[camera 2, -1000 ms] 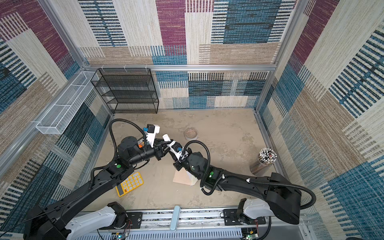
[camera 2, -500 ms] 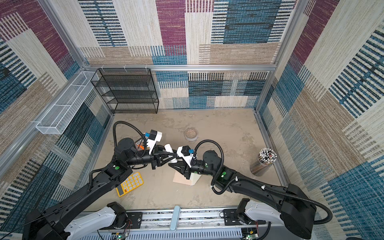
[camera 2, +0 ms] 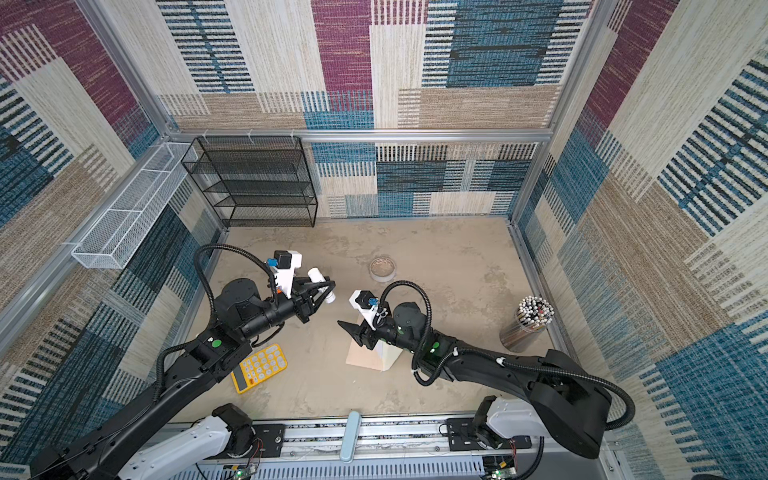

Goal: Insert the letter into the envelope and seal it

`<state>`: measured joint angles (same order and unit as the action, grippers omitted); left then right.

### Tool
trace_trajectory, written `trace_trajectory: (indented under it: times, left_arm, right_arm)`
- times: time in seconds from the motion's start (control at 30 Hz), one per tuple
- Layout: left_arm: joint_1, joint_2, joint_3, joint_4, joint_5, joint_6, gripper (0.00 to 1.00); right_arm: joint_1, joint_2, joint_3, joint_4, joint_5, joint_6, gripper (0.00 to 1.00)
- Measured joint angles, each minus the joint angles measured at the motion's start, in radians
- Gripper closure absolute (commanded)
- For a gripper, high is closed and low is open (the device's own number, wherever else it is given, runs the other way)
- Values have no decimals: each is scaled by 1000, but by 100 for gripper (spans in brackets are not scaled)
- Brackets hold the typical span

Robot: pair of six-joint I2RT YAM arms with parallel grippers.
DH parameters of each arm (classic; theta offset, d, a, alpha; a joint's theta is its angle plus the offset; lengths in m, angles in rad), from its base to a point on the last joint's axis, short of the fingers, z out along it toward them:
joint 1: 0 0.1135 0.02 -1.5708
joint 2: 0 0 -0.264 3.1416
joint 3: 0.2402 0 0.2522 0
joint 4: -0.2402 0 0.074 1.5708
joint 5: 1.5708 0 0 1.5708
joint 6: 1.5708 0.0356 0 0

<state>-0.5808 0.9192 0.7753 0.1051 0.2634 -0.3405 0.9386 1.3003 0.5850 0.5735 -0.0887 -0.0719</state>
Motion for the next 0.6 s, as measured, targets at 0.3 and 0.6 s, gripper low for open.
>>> trace_trajectory:
  times: [0.3, 0.6]
  left_arm:
    - [-42, 59, 21, -30, -234, -2, 100]
    - [-61, 83, 29, -35, -283, -10, 100]
  right_arm:
    - [94, 167, 126, 166, 277, -38, 34]
    - [96, 225, 190, 197, 354, -61, 45]
